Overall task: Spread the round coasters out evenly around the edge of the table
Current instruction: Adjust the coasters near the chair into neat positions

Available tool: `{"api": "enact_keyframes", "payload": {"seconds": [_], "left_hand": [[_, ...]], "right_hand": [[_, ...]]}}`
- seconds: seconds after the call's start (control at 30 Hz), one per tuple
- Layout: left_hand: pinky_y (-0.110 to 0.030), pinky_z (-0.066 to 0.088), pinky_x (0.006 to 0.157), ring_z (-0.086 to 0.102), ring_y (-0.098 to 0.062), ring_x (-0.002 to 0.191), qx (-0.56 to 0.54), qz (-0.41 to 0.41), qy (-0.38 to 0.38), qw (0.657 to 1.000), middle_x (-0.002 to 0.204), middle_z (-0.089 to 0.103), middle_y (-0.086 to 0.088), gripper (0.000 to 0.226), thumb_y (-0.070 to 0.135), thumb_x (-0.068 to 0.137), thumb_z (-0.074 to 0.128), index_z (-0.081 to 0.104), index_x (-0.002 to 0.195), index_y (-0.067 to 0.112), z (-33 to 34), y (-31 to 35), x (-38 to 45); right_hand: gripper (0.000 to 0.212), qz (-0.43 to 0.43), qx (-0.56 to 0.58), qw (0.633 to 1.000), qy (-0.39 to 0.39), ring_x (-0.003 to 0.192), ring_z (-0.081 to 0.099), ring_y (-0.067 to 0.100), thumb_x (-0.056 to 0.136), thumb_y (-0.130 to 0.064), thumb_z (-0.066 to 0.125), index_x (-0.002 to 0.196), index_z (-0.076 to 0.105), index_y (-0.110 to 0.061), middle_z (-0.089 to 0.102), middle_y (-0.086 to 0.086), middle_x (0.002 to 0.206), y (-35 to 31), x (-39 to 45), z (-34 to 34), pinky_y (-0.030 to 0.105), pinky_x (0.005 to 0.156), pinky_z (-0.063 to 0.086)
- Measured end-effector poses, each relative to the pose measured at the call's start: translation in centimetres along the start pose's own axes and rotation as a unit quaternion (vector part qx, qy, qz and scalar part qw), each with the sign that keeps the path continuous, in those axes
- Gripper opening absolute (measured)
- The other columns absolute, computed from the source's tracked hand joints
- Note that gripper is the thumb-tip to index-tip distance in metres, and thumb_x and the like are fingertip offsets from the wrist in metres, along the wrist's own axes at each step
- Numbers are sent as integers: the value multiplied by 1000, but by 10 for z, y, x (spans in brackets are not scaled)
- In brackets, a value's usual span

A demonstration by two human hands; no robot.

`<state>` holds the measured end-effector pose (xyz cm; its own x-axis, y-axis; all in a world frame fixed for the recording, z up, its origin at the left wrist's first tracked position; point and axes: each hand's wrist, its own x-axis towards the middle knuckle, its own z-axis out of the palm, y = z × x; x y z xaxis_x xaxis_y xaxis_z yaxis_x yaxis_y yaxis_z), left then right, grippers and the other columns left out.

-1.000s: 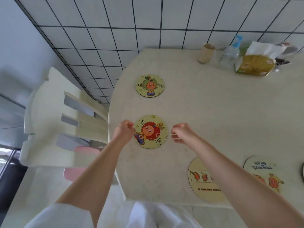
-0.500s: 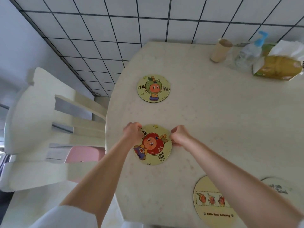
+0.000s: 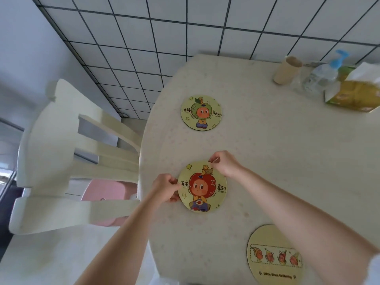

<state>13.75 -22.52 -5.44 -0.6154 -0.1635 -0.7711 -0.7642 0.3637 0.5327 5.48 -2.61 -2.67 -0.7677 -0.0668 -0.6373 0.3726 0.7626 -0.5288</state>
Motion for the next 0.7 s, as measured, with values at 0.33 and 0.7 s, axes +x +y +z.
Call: {"api": "enact_keyframes", "payload": {"seconds": [0.33,0.7], "left_hand": [[-34,59,66,70,-23,68,144,61,85,984,74,73,-6,6,16,78,68,65,79,11,-14,2,2],[-41,59,81,67,-23,84,-98,79,133,983,96,68,-10,23,4,82,59,64,104,11,-23,97,62]], "right_hand": [[25,-40,-93,995,-3,107,62,24,89,5,53,103,68,-10,66,9,114,-1,18,2,34,90,53],[31,62,104,991,63,88,63,26,88,2,53,118,61,0,62,17,99,-14,76,-79,40,83,58]]}}
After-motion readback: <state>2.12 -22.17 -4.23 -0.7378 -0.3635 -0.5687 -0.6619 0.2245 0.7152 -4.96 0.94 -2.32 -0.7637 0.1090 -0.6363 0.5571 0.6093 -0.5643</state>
